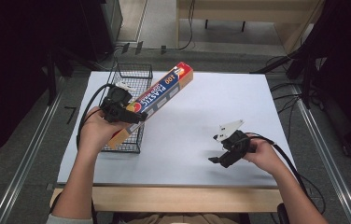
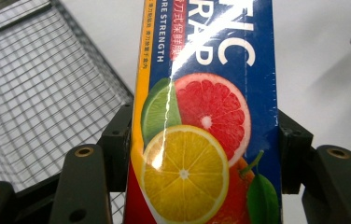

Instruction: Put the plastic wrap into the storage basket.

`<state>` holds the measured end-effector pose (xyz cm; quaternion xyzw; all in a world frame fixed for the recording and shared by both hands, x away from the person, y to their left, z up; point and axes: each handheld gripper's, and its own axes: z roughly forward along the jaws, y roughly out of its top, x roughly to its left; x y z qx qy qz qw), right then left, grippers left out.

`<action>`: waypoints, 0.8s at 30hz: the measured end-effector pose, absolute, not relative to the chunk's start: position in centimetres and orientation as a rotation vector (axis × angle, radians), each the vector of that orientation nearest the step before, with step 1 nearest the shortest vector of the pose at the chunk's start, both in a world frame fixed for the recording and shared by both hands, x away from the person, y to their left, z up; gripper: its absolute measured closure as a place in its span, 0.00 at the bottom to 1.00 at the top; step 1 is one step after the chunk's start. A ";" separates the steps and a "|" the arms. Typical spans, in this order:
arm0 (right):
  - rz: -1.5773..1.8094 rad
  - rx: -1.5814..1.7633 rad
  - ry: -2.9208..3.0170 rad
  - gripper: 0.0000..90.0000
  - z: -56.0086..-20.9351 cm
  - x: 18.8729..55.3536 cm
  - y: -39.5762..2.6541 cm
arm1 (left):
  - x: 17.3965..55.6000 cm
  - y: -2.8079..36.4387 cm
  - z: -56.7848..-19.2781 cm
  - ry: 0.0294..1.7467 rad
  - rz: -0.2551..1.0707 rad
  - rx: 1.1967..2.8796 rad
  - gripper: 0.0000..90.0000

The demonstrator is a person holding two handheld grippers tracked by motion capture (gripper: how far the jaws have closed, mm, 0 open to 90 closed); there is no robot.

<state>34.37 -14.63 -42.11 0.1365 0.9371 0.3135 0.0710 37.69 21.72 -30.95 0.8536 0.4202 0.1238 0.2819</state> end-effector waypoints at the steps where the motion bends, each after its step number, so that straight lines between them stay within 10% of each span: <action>1: 0.943 0.408 2.817 0.22 -42.2 34.4 -14.6 | 37.8 21.9 -31.0 1.140 0.337 2.284 0.44; 24: 0.981 0.405 2.807 0.22 -42.2 34.8 -14.8 | 42.3 25.7 -32.3 1.568 0.443 2.137 0.44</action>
